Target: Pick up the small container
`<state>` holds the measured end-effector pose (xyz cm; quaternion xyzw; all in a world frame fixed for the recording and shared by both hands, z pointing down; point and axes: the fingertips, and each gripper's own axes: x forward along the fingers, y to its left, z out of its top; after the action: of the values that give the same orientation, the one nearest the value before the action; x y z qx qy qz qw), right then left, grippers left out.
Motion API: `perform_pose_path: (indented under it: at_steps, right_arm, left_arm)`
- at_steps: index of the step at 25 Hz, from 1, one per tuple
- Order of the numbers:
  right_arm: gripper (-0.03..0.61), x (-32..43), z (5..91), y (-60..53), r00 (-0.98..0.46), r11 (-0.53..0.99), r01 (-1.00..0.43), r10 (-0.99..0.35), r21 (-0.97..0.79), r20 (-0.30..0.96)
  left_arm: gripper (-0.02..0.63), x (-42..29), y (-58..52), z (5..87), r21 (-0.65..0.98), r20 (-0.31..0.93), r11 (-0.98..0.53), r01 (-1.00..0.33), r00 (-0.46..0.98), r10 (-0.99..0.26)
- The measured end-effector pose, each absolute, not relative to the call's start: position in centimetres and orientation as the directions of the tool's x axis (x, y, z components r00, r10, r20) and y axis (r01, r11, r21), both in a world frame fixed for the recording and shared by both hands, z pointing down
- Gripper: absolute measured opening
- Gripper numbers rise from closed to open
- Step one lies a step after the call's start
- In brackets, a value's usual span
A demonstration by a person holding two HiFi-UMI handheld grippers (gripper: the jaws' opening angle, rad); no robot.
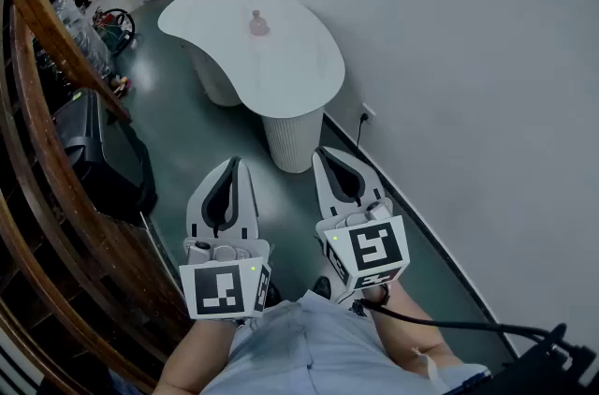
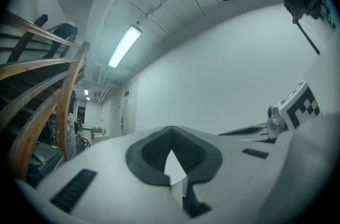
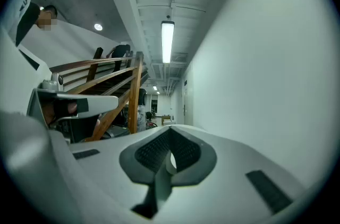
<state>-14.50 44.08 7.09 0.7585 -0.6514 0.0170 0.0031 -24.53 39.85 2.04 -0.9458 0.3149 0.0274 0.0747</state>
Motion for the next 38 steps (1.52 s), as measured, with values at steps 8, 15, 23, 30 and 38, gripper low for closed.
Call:
perform_pose_path:
  at_steps: [8,15,23,30,38]
  right_arm:
    - [0.000,-12.8,7.1,45.2,0.144,-0.144,-0.989,-0.989,-0.018,0.018]
    - [0.002,-10.4,8.2,45.9,0.179,-0.181,-0.982,-0.983,-0.046,0.044]
    - [0.002,-10.1,10.0,42.8,0.128,-0.135,-0.987,-0.989,-0.093,0.079]
    - [0.002,-8.5,9.6,35.9,0.130,-0.135,-0.989,-0.989,-0.064,0.072]
    - [0.002,-6.5,6.7,28.5,0.172,-0.172,-0.985,-0.985,-0.031,0.008]
  left_arm:
    - [0.000,-23.1,41.1,2.2,-0.128,-0.096,-0.778,-0.615,0.788,-0.608]
    - [-0.002,-23.1,41.9,3.1,-0.141,-0.063,-0.755,-0.641,0.767,-0.639]
    - [0.000,-22.9,39.0,4.5,-0.127,-0.030,-0.735,-0.666,0.744,-0.668]
    - [-0.002,-20.9,31.9,4.3,-0.108,-0.059,-0.746,-0.657,0.753,-0.655]
    - [-0.002,-18.5,24.6,1.6,-0.123,-0.134,-0.774,-0.622,0.783,-0.608]
